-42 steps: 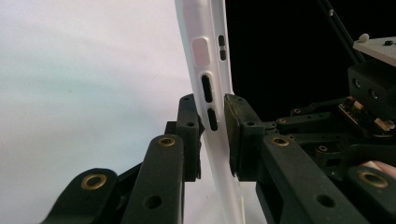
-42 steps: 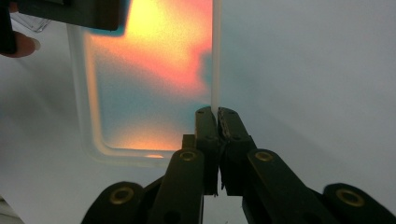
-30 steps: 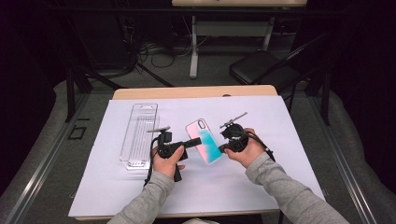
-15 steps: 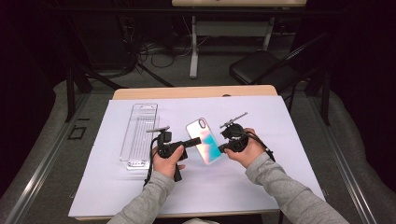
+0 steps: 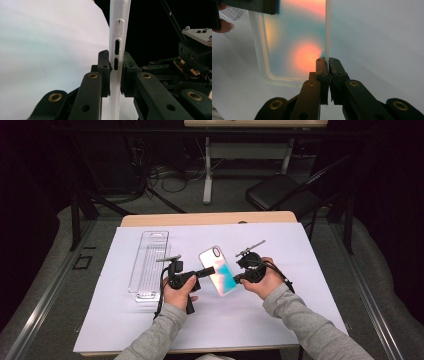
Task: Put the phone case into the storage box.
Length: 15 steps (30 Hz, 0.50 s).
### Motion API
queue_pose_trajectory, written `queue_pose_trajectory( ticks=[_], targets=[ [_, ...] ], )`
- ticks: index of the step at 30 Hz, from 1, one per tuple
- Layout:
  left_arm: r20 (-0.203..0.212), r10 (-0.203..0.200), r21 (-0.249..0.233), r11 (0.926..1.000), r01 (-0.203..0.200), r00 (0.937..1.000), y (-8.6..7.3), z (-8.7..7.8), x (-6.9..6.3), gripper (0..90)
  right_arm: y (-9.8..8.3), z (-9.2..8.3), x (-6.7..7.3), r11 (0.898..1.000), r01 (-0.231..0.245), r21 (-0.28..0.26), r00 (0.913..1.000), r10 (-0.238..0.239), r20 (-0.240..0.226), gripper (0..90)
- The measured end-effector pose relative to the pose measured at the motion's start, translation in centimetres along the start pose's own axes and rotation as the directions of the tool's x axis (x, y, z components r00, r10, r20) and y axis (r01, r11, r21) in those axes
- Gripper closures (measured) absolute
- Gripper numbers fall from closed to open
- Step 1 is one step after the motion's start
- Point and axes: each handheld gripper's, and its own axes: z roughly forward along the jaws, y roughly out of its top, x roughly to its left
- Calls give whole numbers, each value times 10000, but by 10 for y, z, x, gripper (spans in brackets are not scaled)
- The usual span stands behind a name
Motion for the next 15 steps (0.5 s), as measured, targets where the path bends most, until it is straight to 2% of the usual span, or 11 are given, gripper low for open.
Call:
queue_pose_trajectory(
  ticks=[13,15],
  targets=[
    [5,-72,10,10000,72,10000,1,0,0,811,0,0,0,10000,-21,-4,10000,21,-45,865],
    [6,-75,13,10000,75,10000,1,-1,0,811,1,-2,0,9998,-69,170,10000,70,-64,862]
  ],
)
